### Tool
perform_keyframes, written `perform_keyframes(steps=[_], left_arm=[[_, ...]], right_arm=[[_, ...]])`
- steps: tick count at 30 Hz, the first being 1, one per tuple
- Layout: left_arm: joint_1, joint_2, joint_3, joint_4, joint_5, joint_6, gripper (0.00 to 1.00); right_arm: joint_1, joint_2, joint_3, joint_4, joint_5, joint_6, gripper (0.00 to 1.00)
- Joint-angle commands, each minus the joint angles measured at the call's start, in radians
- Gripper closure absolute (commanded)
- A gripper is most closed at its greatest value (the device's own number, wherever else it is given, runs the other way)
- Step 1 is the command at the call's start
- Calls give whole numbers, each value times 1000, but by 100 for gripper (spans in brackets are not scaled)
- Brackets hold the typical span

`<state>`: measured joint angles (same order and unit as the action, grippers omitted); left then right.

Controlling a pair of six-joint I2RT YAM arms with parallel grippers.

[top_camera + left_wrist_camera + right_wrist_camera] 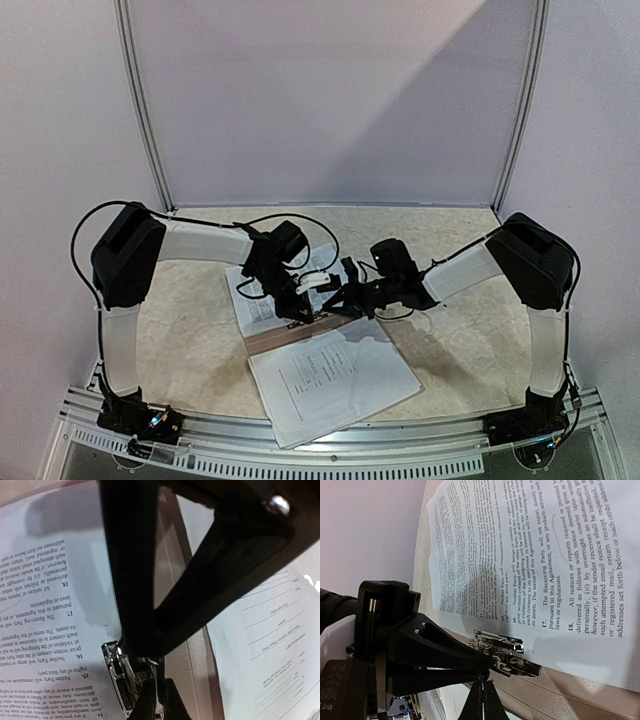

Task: Put the files into the folder
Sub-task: Clamp the file with the spring clip on the folder.

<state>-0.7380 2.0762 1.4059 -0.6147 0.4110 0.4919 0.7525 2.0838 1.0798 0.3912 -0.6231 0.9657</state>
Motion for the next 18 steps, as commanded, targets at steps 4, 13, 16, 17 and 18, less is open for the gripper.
perform_keyframes(steps=[4,13,16,17,18], left_arm=[[-14,-5,42,-151,-10,35,72],[-4,-56,77,-256,23,97,62],[14,-78,101,-326,81,131,62],[21,-85,111,-367,104,143,63],[30,-91,118,-394,122,152,64]], right_arm=[[5,61,41,-142,86,-80,100],[5,82,49,-161,104,-102,100],[5,86,52,-172,121,-116,100],[6,88,53,-178,128,-120,100],[8,91,54,-183,135,-126,100]])
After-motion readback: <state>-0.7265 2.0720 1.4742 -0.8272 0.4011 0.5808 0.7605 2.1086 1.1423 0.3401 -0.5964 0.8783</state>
